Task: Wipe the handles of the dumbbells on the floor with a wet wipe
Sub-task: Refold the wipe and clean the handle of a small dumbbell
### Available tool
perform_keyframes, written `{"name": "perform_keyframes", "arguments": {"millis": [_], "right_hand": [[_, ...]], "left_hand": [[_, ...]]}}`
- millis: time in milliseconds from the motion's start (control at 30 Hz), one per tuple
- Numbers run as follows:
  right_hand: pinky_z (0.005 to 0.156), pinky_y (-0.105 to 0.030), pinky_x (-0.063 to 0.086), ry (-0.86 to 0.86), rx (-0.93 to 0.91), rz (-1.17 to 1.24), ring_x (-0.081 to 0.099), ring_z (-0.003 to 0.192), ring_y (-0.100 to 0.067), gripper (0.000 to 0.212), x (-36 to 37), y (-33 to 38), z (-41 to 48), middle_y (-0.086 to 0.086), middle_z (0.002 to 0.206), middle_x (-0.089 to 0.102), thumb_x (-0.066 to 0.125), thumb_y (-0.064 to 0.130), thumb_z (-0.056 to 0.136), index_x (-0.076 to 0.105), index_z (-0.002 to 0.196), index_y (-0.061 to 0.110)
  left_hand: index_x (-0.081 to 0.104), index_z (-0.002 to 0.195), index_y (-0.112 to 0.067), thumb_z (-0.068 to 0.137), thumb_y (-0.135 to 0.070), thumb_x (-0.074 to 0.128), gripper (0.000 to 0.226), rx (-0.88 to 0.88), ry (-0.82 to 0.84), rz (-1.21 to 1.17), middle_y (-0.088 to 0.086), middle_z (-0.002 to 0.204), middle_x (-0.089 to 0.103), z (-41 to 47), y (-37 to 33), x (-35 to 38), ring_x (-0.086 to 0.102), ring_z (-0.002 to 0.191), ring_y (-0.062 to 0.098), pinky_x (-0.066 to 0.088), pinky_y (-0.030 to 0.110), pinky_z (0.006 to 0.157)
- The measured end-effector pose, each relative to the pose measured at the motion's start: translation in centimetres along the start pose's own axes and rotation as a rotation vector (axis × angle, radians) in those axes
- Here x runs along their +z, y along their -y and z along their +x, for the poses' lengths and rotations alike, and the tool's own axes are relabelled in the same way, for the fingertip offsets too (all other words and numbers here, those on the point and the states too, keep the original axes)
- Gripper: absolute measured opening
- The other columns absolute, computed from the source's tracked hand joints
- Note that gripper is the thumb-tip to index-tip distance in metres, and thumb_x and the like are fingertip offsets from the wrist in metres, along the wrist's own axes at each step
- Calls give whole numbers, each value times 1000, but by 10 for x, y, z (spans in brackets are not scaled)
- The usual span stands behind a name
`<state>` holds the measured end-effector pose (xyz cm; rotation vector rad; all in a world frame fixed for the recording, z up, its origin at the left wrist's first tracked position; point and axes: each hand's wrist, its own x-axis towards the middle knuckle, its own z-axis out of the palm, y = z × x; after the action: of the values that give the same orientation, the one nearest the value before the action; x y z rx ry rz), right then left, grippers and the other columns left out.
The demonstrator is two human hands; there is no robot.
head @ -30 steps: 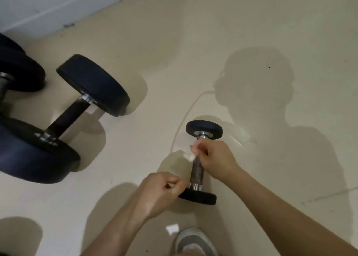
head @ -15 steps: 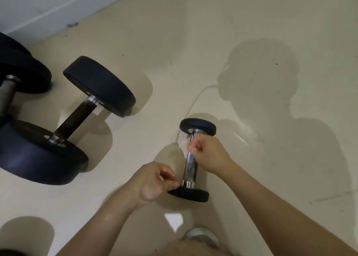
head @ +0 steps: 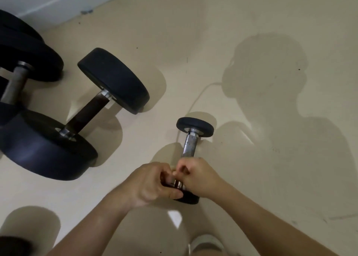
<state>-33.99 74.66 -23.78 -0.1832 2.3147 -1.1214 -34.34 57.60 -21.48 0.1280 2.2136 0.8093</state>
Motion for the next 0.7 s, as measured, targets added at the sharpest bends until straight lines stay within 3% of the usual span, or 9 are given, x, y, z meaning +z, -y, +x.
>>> {"name": "perform_keyframes", "arguments": {"millis": [67, 133, 200, 267, 333, 400, 533, 600, 700], "right_hand": [[59, -25, 40, -125, 39, 45, 52, 62, -12, 20, -13, 1, 22, 5, 65, 56, 58, 21, 90, 52, 71, 23], [63, -31, 44, -274, 82, -32, 53, 67, -20, 18, -23, -2, 41, -1, 68, 57, 53, 23, 94, 52, 76, 20], [61, -29, 42, -189, 53, -77, 54, 69, -22, 15, -18, -1, 36, 0, 69, 57, 52, 22, 93, 57, 80, 18], [60, -25, 39, 17, 19, -87, 55, 71, -18, 13, -2, 7, 16, 6, 67, 56, 53, 21, 91, 61, 82, 18], [64, -25, 42, 180, 30, -92, 57, 72, -17, 15, 6, 12, 8, 3, 69, 59, 53, 21, 91, 64, 83, 13], [68, -27, 44, 186, 59, -37, 58, 72, -18, 17, 0, 16, 16, -3, 74, 63, 55, 21, 91, 65, 83, 10], [64, -28, 42, -277, 96, 38, 57, 70, -17, 16, -19, 8, 36, 1, 71, 61, 50, 11, 92, 58, 78, 12], [59, -24, 36, -182, 57, -44, 54, 66, -13, 15, -9, 6, 26, 3, 68, 58, 50, 9, 90, 57, 77, 12], [54, -10, 31, 48, 24, -130, 49, 60, -5, 19, 13, 8, 10, 8, 62, 53, 52, 11, 90, 56, 72, 15]], "left_hand": [[50, 79, -26, 47, -60, 78, 54, -44, -25, -64, -3, 79, 63, -2, 8, -3, 56, 68, 13, 47, 36, 66], [50, 93, -36, 48, -58, 79, 57, -51, -28, -139, -5, 87, 60, -4, 15, -5, 57, 71, 14, 48, 36, 68], [46, 114, -49, 55, -50, 83, 70, -52, -35, -150, -9, 96, 56, -6, 19, -7, 60, 75, 13, 51, 30, 72], [44, 124, -55, 60, -41, 85, 78, -58, -54, -172, -11, 100, 54, -6, 22, -7, 59, 74, 10, 51, 28, 77], [47, 119, -59, 63, -37, 85, 71, -50, -56, -186, -13, 102, 54, -6, 22, -6, 56, 71, 5, 50, 25, 78], [48, 116, -57, 68, -34, 84, 64, -31, -54, -185, -14, 101, 54, -8, 22, -3, 55, 69, 4, 48, 22, 77], [54, 113, -47, 69, -33, 82, 54, -51, -126, -236, -8, 98, 57, -14, 27, 1, 56, 72, 10, 48, 26, 76], [56, 106, -43, 68, -36, 83, 47, -61, -177, -256, -6, 95, 58, -18, 29, 4, 57, 76, 12, 49, 28, 77], [63, 93, -35, 73, -45, 77, 26, 6, -197, -74, -15, 88, 58, -24, 21, 6, 56, 77, 3, 42, 14, 68]]}}
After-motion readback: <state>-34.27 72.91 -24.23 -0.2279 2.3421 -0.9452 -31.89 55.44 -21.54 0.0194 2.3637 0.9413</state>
